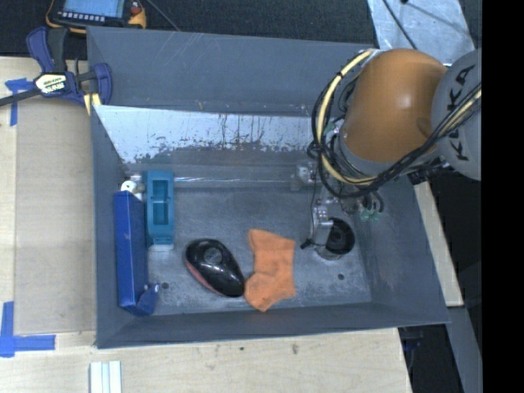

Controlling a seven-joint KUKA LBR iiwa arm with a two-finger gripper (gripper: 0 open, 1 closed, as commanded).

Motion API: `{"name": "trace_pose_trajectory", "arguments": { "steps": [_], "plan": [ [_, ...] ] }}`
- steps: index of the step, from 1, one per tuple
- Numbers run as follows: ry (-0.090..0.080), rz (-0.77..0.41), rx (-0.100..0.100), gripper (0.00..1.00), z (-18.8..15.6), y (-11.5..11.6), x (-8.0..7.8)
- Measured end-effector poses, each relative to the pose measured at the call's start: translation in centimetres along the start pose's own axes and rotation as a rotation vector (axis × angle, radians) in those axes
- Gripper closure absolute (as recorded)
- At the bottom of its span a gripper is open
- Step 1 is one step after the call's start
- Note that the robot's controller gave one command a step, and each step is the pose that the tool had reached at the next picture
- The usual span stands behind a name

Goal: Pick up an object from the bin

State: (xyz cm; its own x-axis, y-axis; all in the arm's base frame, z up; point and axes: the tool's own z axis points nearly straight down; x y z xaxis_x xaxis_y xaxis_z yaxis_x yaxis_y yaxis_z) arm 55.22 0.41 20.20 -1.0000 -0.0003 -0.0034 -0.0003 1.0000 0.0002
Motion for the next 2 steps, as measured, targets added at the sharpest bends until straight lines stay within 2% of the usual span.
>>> {"name": "trace_pose_trajectory", "arguments": {
  "steps": [1,2],
  "plan": [
    [0.0,0.0,0.0,0.0,0.0,0.0,0.0],
    [-0.007,-0.009,0.0,0.0,5.0,0.9,-0.7]
  ]
}}
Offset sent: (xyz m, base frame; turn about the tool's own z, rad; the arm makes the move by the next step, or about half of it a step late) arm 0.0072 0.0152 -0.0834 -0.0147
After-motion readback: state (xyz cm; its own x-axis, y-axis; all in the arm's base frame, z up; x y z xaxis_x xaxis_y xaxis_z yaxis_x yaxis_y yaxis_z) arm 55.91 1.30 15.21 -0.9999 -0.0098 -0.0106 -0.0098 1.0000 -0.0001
